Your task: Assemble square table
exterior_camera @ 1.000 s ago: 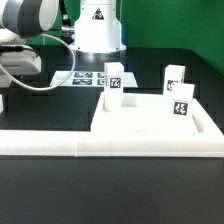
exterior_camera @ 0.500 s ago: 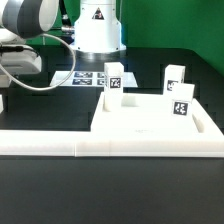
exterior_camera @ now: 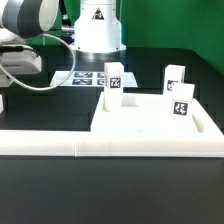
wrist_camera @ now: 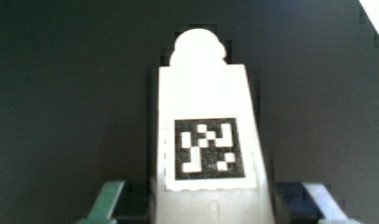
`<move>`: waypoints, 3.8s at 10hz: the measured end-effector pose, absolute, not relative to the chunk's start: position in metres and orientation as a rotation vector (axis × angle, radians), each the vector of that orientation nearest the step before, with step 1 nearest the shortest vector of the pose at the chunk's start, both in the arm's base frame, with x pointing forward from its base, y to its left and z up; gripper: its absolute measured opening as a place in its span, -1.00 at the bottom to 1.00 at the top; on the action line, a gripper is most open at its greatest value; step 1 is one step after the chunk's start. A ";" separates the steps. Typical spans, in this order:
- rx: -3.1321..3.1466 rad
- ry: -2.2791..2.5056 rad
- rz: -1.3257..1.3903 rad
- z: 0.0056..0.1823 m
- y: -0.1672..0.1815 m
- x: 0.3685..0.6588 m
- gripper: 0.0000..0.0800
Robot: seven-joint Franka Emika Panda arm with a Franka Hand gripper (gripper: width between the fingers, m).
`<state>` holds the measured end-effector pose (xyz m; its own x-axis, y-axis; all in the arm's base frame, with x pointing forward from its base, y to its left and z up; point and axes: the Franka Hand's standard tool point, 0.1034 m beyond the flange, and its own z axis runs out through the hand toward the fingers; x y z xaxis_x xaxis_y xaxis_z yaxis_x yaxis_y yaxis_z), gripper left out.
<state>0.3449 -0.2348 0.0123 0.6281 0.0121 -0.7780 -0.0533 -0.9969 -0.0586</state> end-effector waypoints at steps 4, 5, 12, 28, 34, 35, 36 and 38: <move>-2.765 0.035 1.322 0.012 -0.235 0.345 -0.28; -2.760 0.030 1.325 0.016 -0.234 0.347 -0.27; -2.981 0.104 0.879 0.119 -0.158 0.449 -0.27; -3.081 0.410 -0.758 0.168 -0.064 0.549 -0.27; -3.042 0.393 -0.845 0.169 -0.028 0.583 -0.27; -3.043 0.392 -0.845 0.169 -0.027 0.583 -0.27; -3.043 0.392 -0.845 0.169 -0.027 0.583 -0.27; -3.044 0.391 -0.843 0.168 -0.028 0.583 -0.27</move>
Offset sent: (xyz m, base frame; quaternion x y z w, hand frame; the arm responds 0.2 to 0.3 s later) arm 0.0000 0.0000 0.0000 0.0000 0.0000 0.0000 1.0000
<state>0.5831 -0.0275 0.1676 0.8295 -0.2241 0.5115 -0.2461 -0.9689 -0.0254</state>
